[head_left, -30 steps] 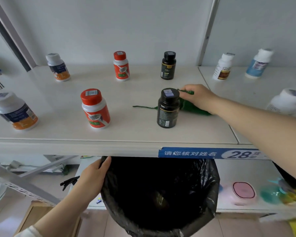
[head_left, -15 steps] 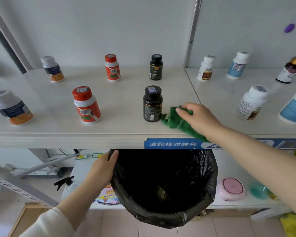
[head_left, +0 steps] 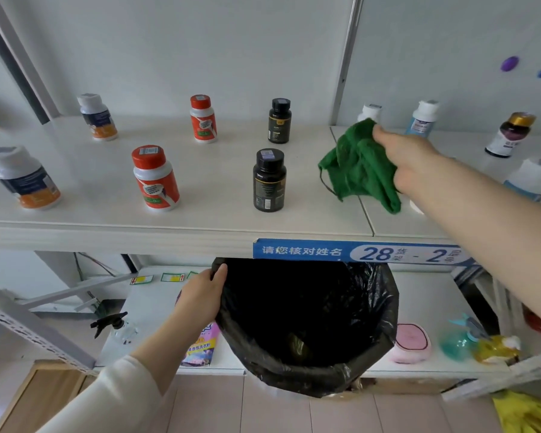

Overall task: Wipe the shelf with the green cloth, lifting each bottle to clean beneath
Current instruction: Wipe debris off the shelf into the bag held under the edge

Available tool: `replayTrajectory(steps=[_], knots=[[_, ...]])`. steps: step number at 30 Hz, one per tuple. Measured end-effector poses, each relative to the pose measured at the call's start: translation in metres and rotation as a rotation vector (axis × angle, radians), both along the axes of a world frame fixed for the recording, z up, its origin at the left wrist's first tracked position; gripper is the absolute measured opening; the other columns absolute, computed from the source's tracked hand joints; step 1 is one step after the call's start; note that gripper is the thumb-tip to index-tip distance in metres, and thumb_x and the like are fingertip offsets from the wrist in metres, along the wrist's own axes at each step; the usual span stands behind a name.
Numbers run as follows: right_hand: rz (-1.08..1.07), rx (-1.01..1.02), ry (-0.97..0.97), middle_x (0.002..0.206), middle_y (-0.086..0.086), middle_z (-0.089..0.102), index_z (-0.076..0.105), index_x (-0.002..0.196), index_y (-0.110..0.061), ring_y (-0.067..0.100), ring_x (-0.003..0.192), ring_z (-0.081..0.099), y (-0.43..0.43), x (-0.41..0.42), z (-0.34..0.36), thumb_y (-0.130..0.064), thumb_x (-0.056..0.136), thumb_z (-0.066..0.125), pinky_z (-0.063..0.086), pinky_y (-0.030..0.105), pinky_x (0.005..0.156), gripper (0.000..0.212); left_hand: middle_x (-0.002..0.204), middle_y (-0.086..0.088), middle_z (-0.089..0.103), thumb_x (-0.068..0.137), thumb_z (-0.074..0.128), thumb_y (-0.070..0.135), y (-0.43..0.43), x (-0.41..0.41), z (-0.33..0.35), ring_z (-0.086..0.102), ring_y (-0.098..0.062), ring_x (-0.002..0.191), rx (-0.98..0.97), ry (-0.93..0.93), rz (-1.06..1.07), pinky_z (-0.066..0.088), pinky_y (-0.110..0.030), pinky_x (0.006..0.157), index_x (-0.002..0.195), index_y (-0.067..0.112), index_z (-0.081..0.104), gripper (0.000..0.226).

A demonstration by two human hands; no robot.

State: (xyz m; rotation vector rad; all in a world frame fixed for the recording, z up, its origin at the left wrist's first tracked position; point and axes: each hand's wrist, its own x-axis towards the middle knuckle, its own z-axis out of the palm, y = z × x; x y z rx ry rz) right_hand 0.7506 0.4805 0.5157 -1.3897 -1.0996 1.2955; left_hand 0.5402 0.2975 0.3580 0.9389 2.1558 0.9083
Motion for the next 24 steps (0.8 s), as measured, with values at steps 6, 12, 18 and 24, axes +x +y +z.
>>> replayTrajectory(steps=[6, 12, 18, 24], knots=[[-0.162, 0.188, -0.242, 0.096, 0.004, 0.059, 0.058, 0.112, -0.008, 0.017, 0.082, 0.053, 0.07, -0.041, -0.004, -0.039, 0.092, 0.045, 0.042, 0.024, 0.07, 0.039, 0.084, -0.007, 0.061, 0.094, 0.037, 0.04, 0.002, -0.004, -0.004, 0.055, -0.028, 0.087, 0.028, -0.024, 0.022, 0.045, -0.037, 0.078, 0.088, 0.015, 0.058, 0.033], [0.232, 0.322, -0.694, 0.126, 0.007, 0.056, 0.052, 0.125, -0.019, 0.025, 0.109, 0.052, 0.119, -0.06, -0.051, -0.041, 0.094, 0.037, 0.035, 0.026, 0.08, 0.04, 0.085, -0.008, 0.064, 0.094, 0.039, 0.038, 0.008, -0.005, -0.006, 0.057, -0.023, 0.085, 0.048, -0.021, 0.065, 0.04, -0.029, 0.069, 0.087, 0.012, 0.061, 0.035], [0.469, 0.426, -0.898, 0.133, 0.0, 0.053, 0.048, 0.129, -0.031, 0.025, 0.118, 0.048, 0.142, -0.075, -0.071, -0.054, 0.088, 0.042, 0.031, 0.024, 0.078, 0.048, 0.083, 0.007, 0.065, 0.092, 0.044, 0.035, 0.006, -0.005, -0.008, 0.056, -0.01, 0.082, 0.078, -0.036, 0.097, 0.037, -0.026, 0.067, 0.072, 0.027, 0.058, 0.025], [0.631, 0.54, -0.813, 0.133, -0.002, 0.053, 0.055, 0.122, -0.03, 0.015, 0.11, 0.05, 0.099, -0.06, -0.073, -0.034, 0.087, 0.056, 0.032, 0.021, 0.081, 0.035, 0.086, 0.0, 0.068, 0.092, 0.044, 0.037, 0.007, -0.001, -0.006, 0.06, -0.016, 0.087, 0.07, -0.088, 0.108, 0.043, -0.031, 0.078, 0.081, 0.018, 0.063, 0.029]])
